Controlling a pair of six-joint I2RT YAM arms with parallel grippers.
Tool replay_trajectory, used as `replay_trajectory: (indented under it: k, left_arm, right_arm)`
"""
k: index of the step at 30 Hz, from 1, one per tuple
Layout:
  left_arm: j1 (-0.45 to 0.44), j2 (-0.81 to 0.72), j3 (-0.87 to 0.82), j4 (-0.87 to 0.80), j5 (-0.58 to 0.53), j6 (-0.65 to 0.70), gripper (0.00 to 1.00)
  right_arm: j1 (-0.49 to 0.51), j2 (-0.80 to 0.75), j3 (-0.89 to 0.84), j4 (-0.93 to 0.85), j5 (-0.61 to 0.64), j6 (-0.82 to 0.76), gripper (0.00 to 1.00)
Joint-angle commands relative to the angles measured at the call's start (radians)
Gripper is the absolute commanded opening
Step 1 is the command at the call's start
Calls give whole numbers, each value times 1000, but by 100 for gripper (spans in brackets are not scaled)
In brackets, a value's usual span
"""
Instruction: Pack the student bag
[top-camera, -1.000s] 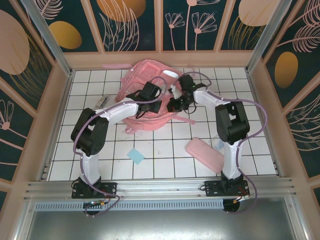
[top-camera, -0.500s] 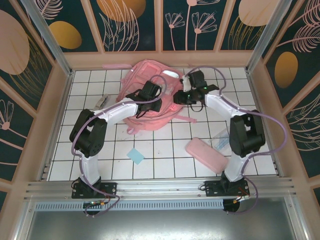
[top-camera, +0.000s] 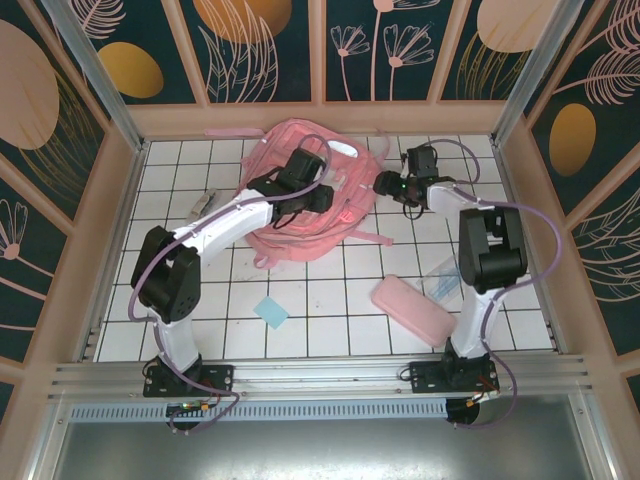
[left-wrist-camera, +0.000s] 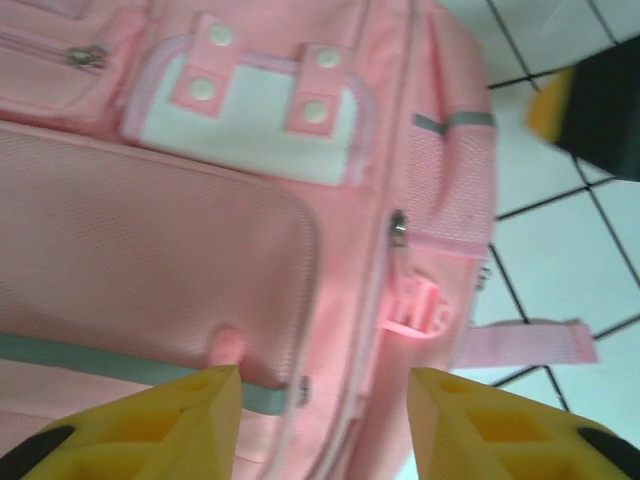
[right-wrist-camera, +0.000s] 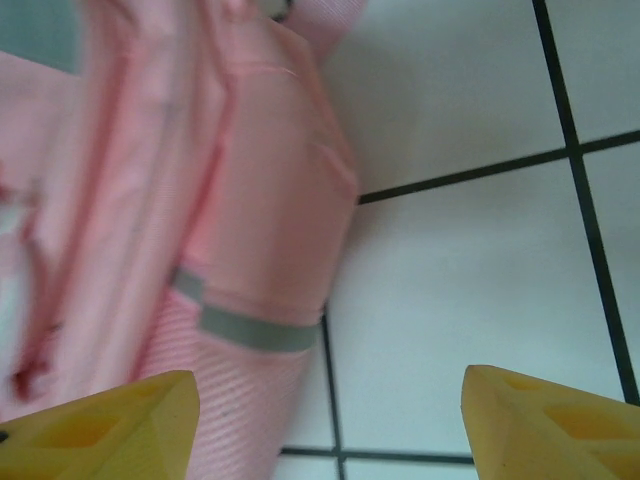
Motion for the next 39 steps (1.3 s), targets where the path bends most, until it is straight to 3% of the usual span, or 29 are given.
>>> replay_trajectory:
  k: [1,4,7,10,14,24,30,39]
  left_arm:
    - [-28,13,15,13,48,-70,44]
    - [-47,74,51,17,55,-93,40]
    - [-64,144,109,-4,28,-110,37]
    - [-70,213,169,-36,5,-128,35]
    - [-71,310,269,-123,-46,-127,35]
    - [-71,430,433,-286,-207,-108,36]
    - [-73,400,383,-329,-282,-102,35]
    - [-73,431,353,-332,-264,-91,26]
  right_arm:
    - [7,63,26,106,-85,71,69]
    - [9,113,35,151,-160,125,61]
    - [26,126,13,206,-216,168,37]
    - [45,104,-46,285,-249,220,22]
    - [71,63,-116,362,-265,282,15]
    - [103,28,-131,364,-250,301,13]
    - [103,48,-117,358,-256,303,13]
    - [104,55,-106,343,-247,299,13]
